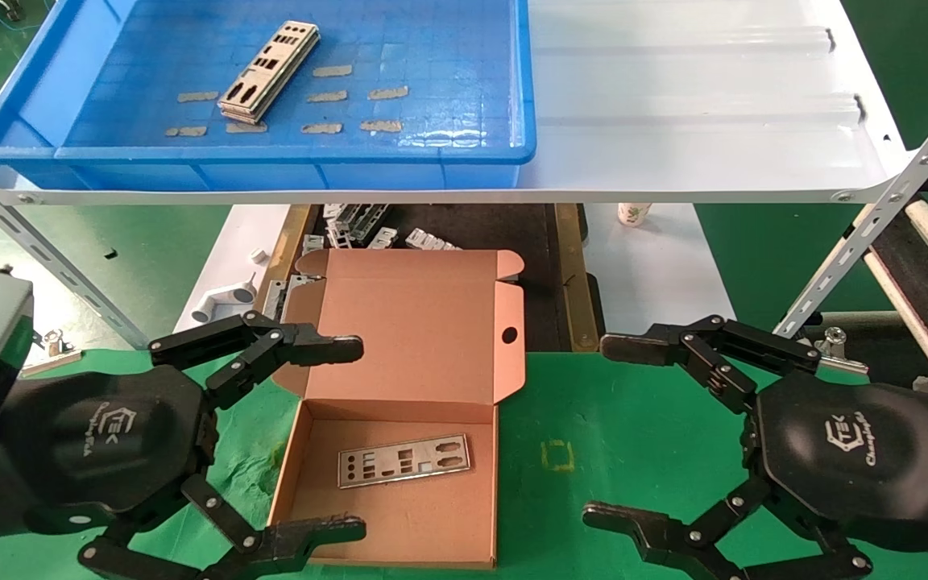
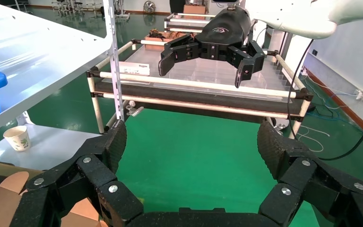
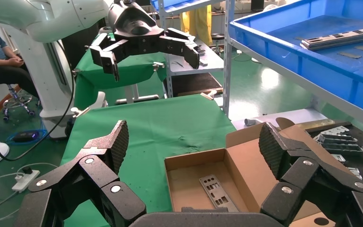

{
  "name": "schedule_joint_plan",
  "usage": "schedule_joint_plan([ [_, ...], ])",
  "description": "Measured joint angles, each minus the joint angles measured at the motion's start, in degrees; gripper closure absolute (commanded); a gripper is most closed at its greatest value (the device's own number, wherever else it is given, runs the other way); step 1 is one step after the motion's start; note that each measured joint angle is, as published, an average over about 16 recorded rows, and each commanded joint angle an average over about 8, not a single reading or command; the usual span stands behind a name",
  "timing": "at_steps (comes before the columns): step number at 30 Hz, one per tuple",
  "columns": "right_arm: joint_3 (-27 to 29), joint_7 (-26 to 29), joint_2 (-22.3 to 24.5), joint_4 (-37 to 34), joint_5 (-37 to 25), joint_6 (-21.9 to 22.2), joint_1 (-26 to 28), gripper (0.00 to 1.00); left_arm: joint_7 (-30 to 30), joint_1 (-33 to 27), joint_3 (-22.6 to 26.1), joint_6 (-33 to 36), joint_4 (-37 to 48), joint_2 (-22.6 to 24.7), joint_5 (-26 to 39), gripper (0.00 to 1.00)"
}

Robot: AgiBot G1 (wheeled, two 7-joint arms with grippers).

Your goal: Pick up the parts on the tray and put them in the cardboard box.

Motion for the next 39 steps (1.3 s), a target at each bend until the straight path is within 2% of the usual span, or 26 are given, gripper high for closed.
schedule_joint_plan([
  [39,0.00,0.00,0.01,0.00,0.00,0.00,0.00,0.00,0.00,-0.01,0.01,0.00,0.02,0.00,-0.01,0.00],
])
